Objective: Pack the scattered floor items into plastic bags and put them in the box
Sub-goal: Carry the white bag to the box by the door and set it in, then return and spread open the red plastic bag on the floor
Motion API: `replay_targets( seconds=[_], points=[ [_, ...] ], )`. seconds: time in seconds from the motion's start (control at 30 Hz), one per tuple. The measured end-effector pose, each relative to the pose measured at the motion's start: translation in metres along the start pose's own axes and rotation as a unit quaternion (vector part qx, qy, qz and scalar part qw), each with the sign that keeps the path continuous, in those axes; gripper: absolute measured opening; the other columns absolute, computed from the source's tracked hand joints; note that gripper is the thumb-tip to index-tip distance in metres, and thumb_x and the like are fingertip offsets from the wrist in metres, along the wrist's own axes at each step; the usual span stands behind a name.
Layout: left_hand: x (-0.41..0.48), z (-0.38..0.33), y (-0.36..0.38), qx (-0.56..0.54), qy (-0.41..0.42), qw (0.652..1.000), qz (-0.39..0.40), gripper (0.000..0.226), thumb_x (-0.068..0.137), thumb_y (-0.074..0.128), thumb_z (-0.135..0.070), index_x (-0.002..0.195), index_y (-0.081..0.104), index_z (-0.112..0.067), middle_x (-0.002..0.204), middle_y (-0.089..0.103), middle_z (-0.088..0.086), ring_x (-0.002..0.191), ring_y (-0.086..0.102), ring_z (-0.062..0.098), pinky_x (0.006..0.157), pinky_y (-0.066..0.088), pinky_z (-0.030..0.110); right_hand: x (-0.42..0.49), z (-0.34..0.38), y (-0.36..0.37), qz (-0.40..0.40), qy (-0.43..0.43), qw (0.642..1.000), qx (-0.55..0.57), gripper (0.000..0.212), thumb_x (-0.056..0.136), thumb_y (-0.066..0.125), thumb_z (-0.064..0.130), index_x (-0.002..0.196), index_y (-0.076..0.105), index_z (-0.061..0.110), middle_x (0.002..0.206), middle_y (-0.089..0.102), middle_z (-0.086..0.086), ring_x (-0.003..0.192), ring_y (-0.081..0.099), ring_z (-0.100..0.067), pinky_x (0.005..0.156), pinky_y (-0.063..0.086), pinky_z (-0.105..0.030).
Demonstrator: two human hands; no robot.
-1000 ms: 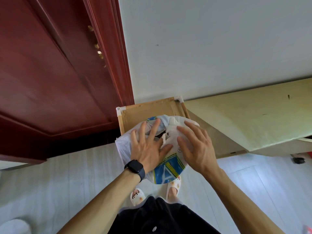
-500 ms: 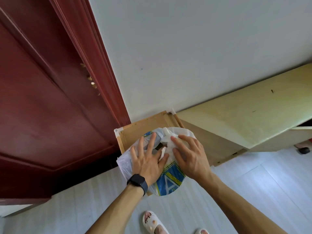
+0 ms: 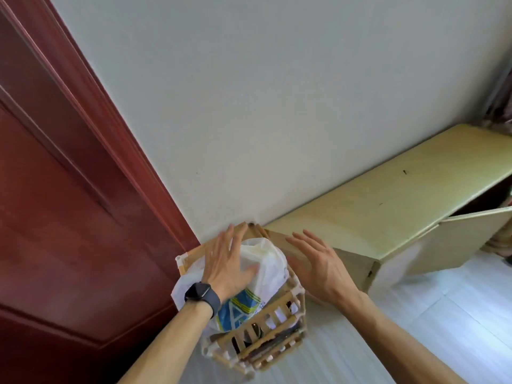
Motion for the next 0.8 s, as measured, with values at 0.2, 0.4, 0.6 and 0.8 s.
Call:
replay_targets(
  seconds=[0.2,0.4,0.6,0.8],
  points=[
    [0.009,-0.217,0.010,0.033,0.158,0.987,0.002,0.081,0.089,0.047,-0.058,0.151,-0.003,-0.046,0.162,-0.016,-0.006,0.150,-0.012,0.022,0.120,-0.001,0.053,-0.091,-0.088,-0.174,-0.124,0.078,0.987,-0.066,0.043,0.098,0.053,0.043,0.140,0.054,0.033,0.147,0.050,0.011,0.147,0.027,-0.009,0.118,0.031,-0.037],
    [0.011,-0.471,0.037,0.110,0.340,0.934,-0.013,0.074,0.088,0.041,-0.065,0.152,0.012,-0.044,0.162,-0.017,-0.007,0.149,-0.014,0.023,0.117,-0.004,0.059,-0.233,-0.182,-0.360,-0.198,0.233,0.923,-0.235,0.054,0.097,0.030,0.055,0.146,0.044,0.036,0.155,0.040,0.009,0.149,0.025,-0.016,0.117,0.031,-0.045],
    [-0.016,-0.669,0.060,0.081,0.453,0.888,-0.013,0.070,0.090,0.043,-0.062,0.151,0.014,-0.047,0.163,-0.009,-0.008,0.150,-0.013,0.020,0.117,-0.008,0.057,-0.395,-0.248,-0.489,-0.268,0.398,0.829,-0.288,0.064,0.092,0.021,0.058,0.151,0.036,0.036,0.161,0.027,0.010,0.151,0.016,-0.010,0.121,0.022,-0.039],
    [-0.063,-0.849,0.113,0.053,0.561,0.826,0.012,0.072,0.089,0.045,-0.061,0.151,0.013,-0.047,0.163,-0.005,-0.005,0.150,-0.011,0.019,0.118,-0.007,0.055,-0.518,-0.304,-0.572,-0.310,0.517,0.742,-0.293,0.053,0.099,0.038,0.049,0.150,0.033,0.040,0.162,0.023,0.012,0.150,0.014,-0.008,0.117,0.020,-0.032]
  ],
)
Point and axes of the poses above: each hand's wrist, its own x-axis towards the middle knuckle, its own y-axis out of the palm, z = x × y, the point moved 10 cm from there along x, towards the middle knuckle
